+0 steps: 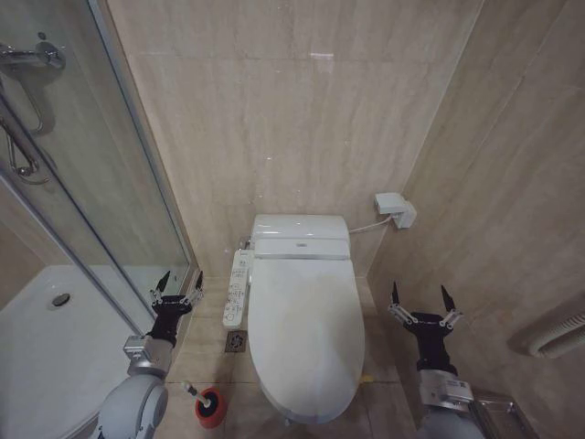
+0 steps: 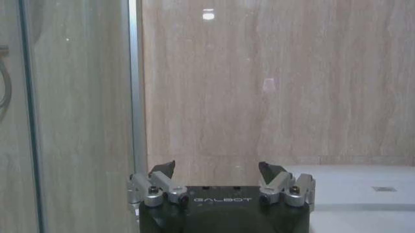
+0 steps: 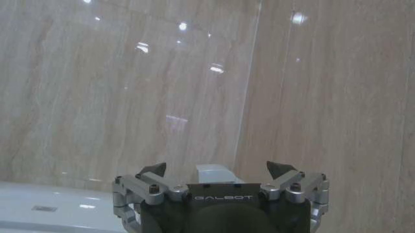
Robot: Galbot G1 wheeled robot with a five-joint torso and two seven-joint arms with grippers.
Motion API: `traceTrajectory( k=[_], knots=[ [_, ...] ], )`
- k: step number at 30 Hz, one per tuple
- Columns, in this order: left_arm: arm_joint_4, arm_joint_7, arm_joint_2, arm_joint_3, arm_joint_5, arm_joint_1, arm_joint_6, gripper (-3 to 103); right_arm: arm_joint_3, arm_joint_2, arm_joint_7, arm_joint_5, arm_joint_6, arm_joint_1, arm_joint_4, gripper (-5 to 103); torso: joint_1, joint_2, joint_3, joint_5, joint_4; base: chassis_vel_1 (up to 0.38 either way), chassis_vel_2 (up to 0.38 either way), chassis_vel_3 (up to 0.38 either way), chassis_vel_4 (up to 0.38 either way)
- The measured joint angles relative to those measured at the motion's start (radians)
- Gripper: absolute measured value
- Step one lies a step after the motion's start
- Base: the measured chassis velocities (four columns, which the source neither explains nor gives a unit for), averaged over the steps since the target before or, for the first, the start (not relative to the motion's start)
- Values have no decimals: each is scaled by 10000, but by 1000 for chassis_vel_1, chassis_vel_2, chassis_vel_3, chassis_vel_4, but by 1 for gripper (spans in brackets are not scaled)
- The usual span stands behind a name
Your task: Open the toilet lid, clean the toilet bowl with a toilet brush, close the toilet lid, and flush.
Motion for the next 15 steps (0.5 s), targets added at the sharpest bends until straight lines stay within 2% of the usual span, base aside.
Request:
traceTrajectory(
  k=[6, 13, 14, 15],
  knots=[
    [89, -5, -9, -58, -7, 28, -134, 89, 0, 0, 0, 0, 0, 0, 0, 100, 0, 0, 0, 0, 1, 0, 0, 0, 0],
    [354, -4, 337, -169, -257, -324, -133, 89, 0, 0, 0, 0, 0, 0, 0, 100, 0, 0, 0, 0, -1, 0, 0, 0, 0],
    [507, 10, 396, -132, -310, -488, -153, 64, 0, 0, 0, 0, 0, 0, 0, 100, 0, 0, 0, 1, -1, 0, 0, 0, 0],
    [610, 21, 419, -93, -340, -599, -172, 64, 0, 0, 0, 0, 0, 0, 0, 100, 0, 1, 0, -1, -1, 0, 0, 0, 0]
  ],
)
